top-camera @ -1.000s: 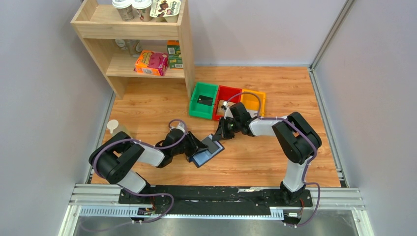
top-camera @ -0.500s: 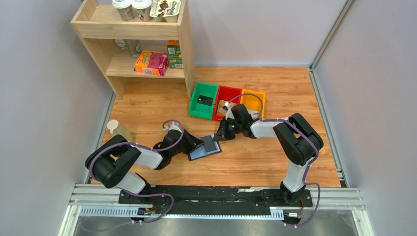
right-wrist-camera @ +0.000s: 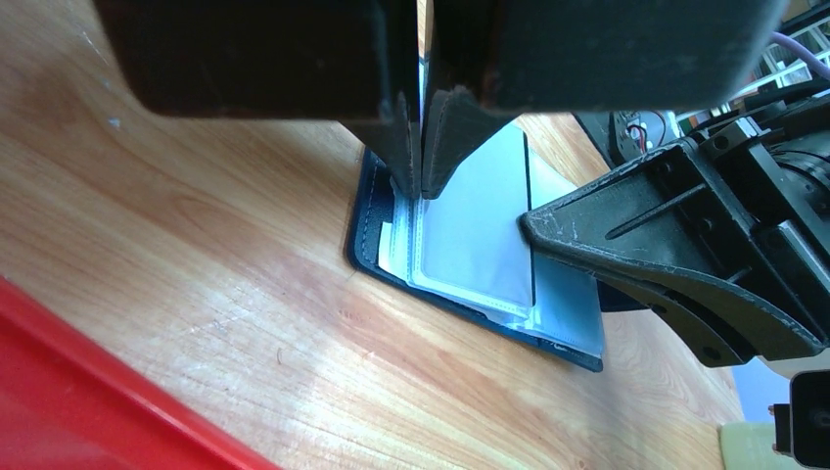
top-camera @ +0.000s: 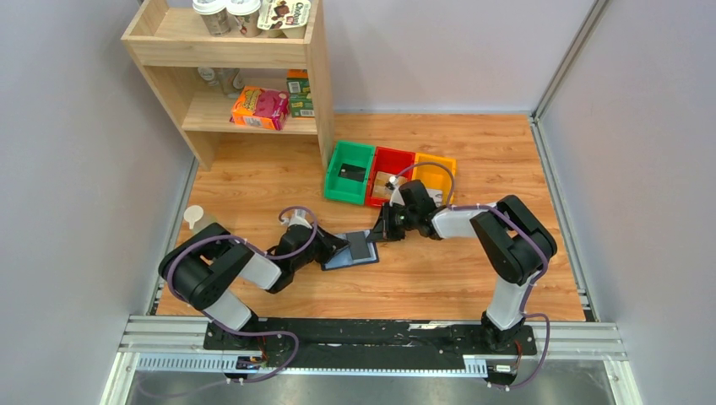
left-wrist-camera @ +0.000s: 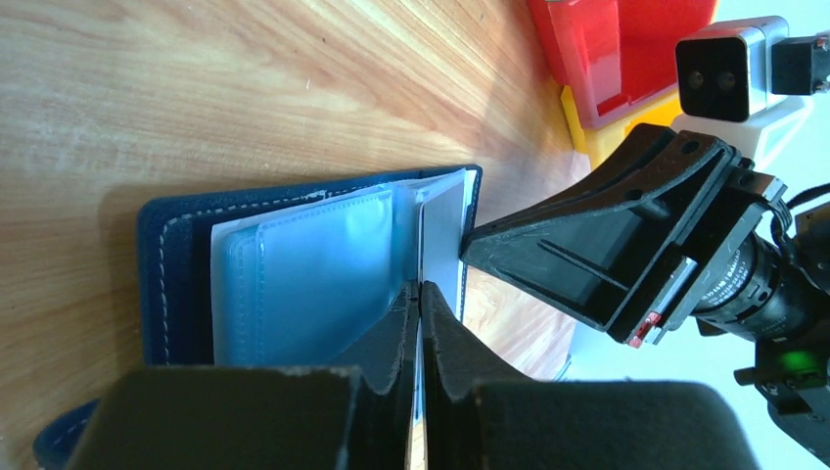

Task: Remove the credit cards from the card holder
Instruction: Remove the credit card from the card holder.

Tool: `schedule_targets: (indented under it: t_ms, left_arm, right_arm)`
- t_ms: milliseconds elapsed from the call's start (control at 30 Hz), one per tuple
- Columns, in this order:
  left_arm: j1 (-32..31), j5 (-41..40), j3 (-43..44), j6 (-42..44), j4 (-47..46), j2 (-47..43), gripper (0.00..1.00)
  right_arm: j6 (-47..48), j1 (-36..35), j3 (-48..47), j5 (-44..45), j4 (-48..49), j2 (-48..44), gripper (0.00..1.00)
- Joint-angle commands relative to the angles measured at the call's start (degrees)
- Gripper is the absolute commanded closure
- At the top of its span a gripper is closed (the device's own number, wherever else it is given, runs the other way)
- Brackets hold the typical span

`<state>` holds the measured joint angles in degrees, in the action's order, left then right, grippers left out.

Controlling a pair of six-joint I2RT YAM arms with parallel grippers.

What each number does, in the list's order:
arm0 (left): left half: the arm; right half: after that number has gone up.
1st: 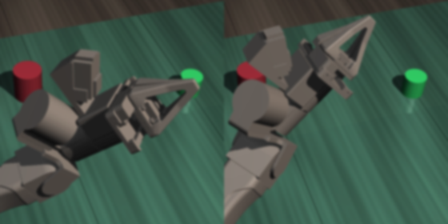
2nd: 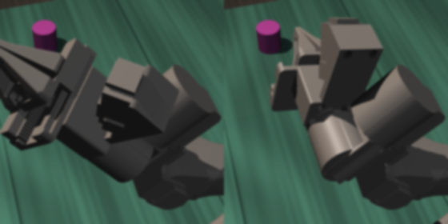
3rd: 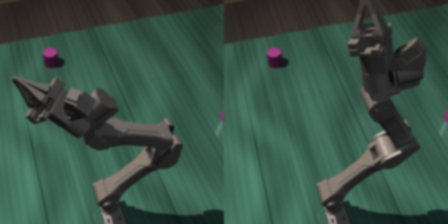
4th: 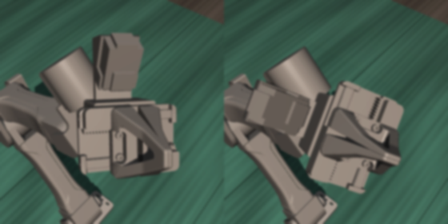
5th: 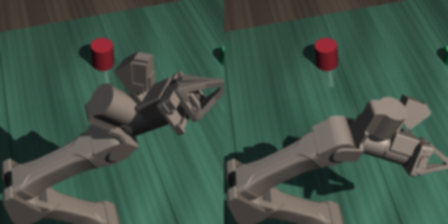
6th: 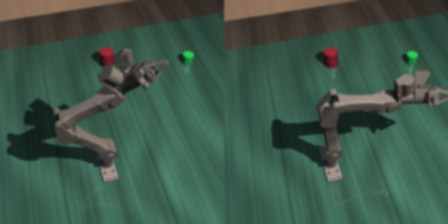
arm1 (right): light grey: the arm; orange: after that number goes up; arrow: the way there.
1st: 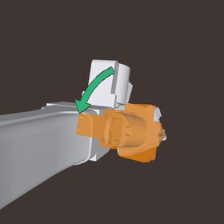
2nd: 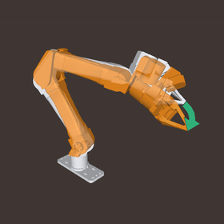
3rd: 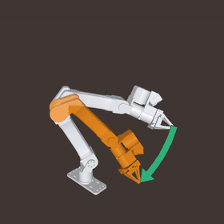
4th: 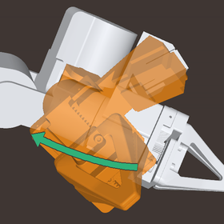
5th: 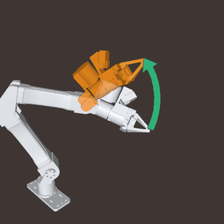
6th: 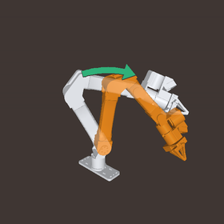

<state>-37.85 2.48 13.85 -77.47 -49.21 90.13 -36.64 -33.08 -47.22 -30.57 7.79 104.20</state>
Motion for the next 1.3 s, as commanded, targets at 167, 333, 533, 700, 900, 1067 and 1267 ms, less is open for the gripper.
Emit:
schedule_targets:
  t_ms: [167,333,533,700,900,1067,1267]
  left_arm:
    - [-0.6,-1.3,-5.3,-4.6,-14.0,-0.1,1.0]
    - [-0.6,-2.3,-7.3,-5.3,-14.4,-0.7,1.0]
    - [-0.6,-1.9,-6.8,-4.4,-10.2,-1.2,1.0]
    - [-0.6,-1.4,-5.7,-2.9,-6.8,-2.1,1.0]
    - [-0.6,-1.3,-4.3,-0.7,-2.6,-4.1,1.0]
    - [-0.6,-0.9,-3.4,0.4,-0.2,-5.3,1.0]
    - [-0.6,-1.1,-3.2,0.7,0.5,-5.7,1.0]
  right_arm:
    - [2.5,-0.5,4.3,7.6,-8.3,5.0,1.0]
    - [2.3,-0.1,4.3,7.8,-8.3,5.8,1.0]
    - [2.4,-0.1,4.1,7.4,-8.5,2.9,0.99]
    - [3.5,-0.1,1.7,6.5,-11.0,-3.1,0.88]
    - [5.1,-0.3,-1.6,3.5,-12.3,-7.7,0.83]
    - [5.3,-1.3,-3.2,-2.3,-9.8,-8.3,0.84]
    - [2.9,-2.3,-3.8,-6.0,-5.3,-6.1,0.89]
